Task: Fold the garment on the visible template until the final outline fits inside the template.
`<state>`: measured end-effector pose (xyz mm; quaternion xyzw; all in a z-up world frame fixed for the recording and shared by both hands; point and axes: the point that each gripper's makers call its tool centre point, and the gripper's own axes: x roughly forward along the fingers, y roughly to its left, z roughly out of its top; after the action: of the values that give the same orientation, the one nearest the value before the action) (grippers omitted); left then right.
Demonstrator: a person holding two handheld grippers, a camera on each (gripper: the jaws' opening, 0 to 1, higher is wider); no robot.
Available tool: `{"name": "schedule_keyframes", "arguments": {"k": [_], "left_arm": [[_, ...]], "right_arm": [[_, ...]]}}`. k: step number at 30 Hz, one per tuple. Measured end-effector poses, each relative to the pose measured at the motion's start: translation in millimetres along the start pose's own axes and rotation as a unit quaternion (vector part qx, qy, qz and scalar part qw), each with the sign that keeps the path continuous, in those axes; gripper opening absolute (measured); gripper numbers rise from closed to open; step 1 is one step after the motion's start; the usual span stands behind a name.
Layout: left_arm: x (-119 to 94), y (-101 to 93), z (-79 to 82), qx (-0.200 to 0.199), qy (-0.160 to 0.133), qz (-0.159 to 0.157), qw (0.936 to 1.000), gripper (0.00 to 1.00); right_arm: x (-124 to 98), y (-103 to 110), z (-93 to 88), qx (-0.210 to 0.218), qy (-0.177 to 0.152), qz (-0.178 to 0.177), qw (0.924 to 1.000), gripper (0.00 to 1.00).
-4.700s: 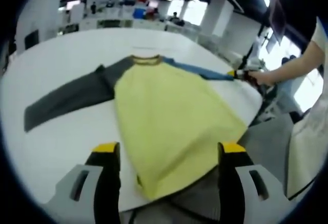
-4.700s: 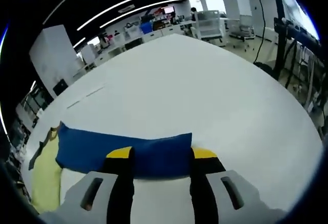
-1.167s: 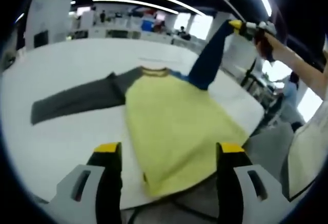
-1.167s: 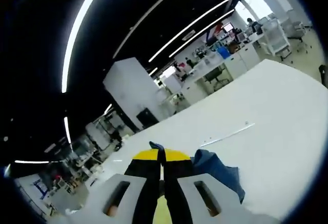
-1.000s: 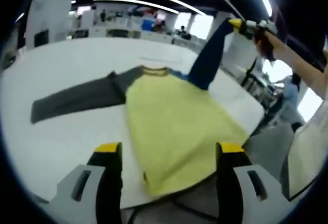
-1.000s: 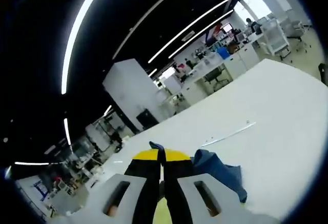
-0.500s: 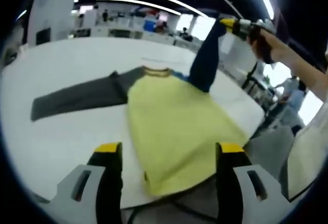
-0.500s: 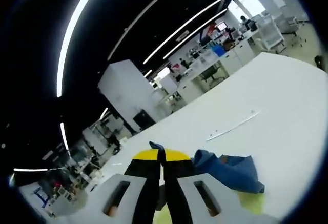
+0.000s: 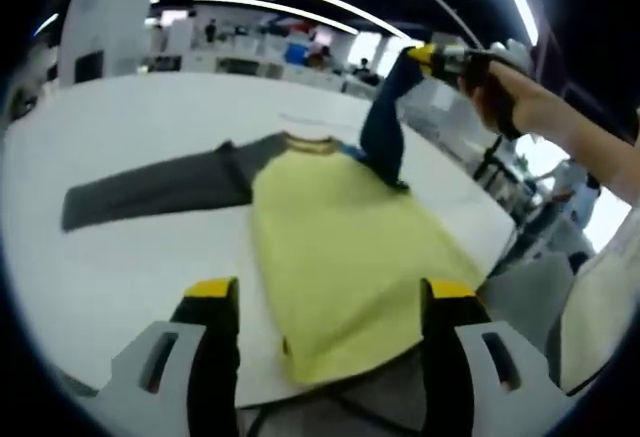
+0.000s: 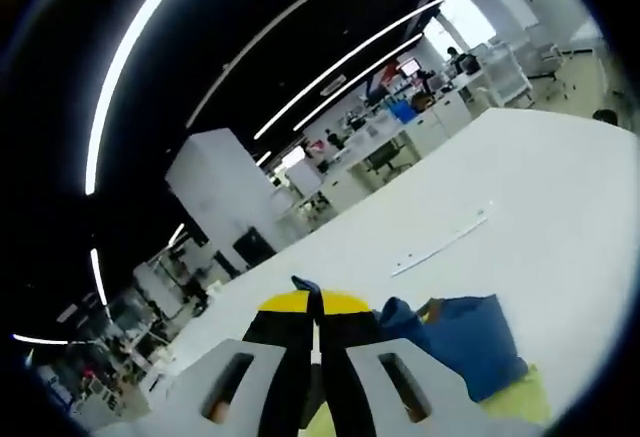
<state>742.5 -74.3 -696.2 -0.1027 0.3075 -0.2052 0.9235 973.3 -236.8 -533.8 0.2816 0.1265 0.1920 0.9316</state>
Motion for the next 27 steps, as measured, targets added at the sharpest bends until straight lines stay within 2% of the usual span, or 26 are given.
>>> {"name": "schedule_keyframes", "arguments": {"k": [7, 18, 27], "left_arm": [[-3, 3.9, -0.9, -0.011, -0.005, 0.006, 0.9999, 0.70], [-4, 7.2, -3.9, -0.028, -0.006, 0.012, 0.9995, 0.70], [-2, 6.6, -5.3, -0.033, -0.002, 0.012, 0.9994, 0.70]], "right_arm": [[22, -1, -22.6, -0.012, 0.004, -0.021, 0.9997, 0.01], [36, -5, -53.4, -0.013, 0.027, -0.037, 0.9988, 0.01], [49, -13, -92.2, -0.051, 0.065, -0.042, 0.9957, 0.01]]}}
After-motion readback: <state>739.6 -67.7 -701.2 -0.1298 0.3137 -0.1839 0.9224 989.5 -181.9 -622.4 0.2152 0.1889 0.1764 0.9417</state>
